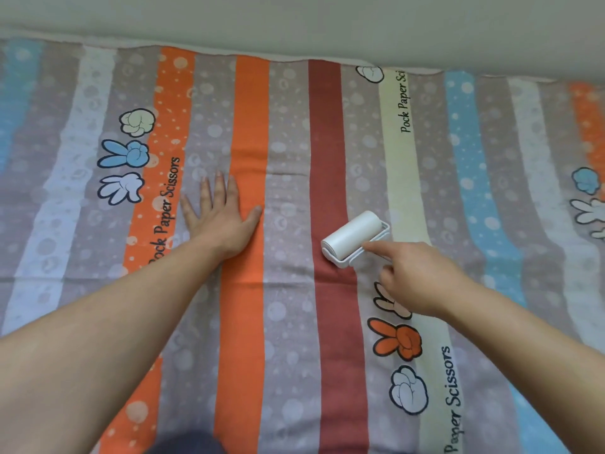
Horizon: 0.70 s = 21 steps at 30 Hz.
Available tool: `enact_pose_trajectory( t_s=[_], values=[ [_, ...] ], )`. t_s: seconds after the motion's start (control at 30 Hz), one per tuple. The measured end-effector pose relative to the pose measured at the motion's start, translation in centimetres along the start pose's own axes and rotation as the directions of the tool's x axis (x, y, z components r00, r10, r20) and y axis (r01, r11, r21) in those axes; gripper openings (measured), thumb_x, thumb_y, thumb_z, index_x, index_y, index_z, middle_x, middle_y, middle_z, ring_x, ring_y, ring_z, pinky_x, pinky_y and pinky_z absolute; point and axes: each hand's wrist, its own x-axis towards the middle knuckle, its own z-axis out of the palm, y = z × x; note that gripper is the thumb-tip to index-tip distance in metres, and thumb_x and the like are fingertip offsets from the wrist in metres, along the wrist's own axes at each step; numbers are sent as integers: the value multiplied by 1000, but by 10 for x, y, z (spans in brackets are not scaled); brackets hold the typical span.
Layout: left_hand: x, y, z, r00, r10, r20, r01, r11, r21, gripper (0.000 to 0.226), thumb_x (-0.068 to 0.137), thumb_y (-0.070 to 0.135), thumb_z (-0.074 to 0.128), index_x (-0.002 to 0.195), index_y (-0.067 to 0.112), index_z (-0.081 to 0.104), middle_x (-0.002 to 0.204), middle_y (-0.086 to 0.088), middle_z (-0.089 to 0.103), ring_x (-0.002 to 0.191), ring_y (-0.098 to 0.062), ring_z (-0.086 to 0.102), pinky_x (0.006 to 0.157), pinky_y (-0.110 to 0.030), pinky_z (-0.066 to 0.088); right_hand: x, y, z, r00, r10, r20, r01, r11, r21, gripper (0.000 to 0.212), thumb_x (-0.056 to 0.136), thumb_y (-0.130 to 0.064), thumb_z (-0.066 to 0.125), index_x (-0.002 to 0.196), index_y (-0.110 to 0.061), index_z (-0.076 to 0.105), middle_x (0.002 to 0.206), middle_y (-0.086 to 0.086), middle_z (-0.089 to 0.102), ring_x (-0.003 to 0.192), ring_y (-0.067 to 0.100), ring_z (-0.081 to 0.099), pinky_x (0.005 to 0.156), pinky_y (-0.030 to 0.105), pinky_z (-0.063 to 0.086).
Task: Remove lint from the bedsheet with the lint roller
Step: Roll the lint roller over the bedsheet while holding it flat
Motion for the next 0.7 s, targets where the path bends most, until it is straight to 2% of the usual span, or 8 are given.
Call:
enact_pose_trajectory(
  t_s=[0.17, 0.2, 0.27, 0.37, 0.47, 0.53, 0.6, 0.7],
  values=[
    [-8, -8, 0, 1000, 29, -1, -29, 999, -31, 85, 98, 70, 26, 162, 24, -6, 168, 1, -22, 152, -21, -27, 118, -59, -19, -17, 18, -33, 987, 21, 158, -12, 998, -56, 52, 90, -25, 47, 136, -49, 46, 129, -10, 59, 88, 2, 60, 67, 14, 42],
    [-6, -12, -1, 999, 40, -12, -41, 999, -27, 87, 96, 72, 27, 162, 24, -4, 168, 0, -20, 152, -21, -26, 119, -59, -19, -18, 21, -45, 982, 38, 185, -31, 998, -45, 50, 90, -25, 48, 132, -52, 47, 122, -12, 61, 72, -6, 57, 58, 9, 38],
    [-1, -20, -3, 998, 52, -35, -52, 999, -11, 90, 94, 75, 28, 162, 25, -2, 169, 0, -19, 153, -21, -24, 119, -58, -18, -20, 19, -70, 981, 63, 186, -64, 998, -2, 48, 90, -25, 50, 125, -57, 51, 98, -14, 66, 48, -2, 51, 46, 10, 35],
    [9, -30, -7, 997, 65, -43, -66, 998, -12, 89, 93, 76, 27, 162, 28, -4, 168, 1, -19, 152, -20, -26, 120, -57, -16, -9, -8, -88, 997, 44, 59, -50, 993, 107, 49, 91, -19, 50, 125, -54, 53, 81, -14, 63, 44, -3, 50, 42, 11, 36],
    [17, -41, -10, 994, 102, -46, -102, 995, 4, 87, 94, 75, 24, 162, 30, -6, 168, 2, -20, 152, -19, -27, 121, -56, -15, 35, -60, -75, 992, -39, -116, 58, 984, 168, 53, 91, -17, 48, 136, -46, 48, 113, -8, 64, 62, -6, 56, 52, 8, 36],
    [23, -53, -11, 991, 124, -47, -123, 992, 12, 87, 94, 75, 23, 161, 29, -6, 168, 4, -21, 152, -18, -27, 121, -55, -15, 74, -97, -62, 979, -71, -194, 105, 979, 173, 55, 91, -15, 46, 141, -39, 45, 135, -3, 57, 99, 10, 61, 75, 21, 42],
    [27, -65, -12, 990, 128, -57, -129, 992, -5, 88, 94, 75, 23, 161, 29, -8, 167, 7, -23, 152, -17, -28, 121, -54, -17, 112, -128, -52, 970, -64, -234, 109, 976, 187, 57, 90, -14, 44, 143, -35, 43, 140, 1, 53, 121, 25, 53, 92, 29, 45],
    [35, -81, -14, 989, 133, -68, -135, 990, -29, 92, 93, 75, 25, 161, 26, -13, 167, 9, -23, 151, -17, -28, 121, -53, -18, 163, -167, -45, 964, -35, -265, 92, 975, 204, 60, 87, -16, 42, 144, -34, 41, 139, 3, 55, 124, 29, 52, 100, 40, 46]
  ],
)
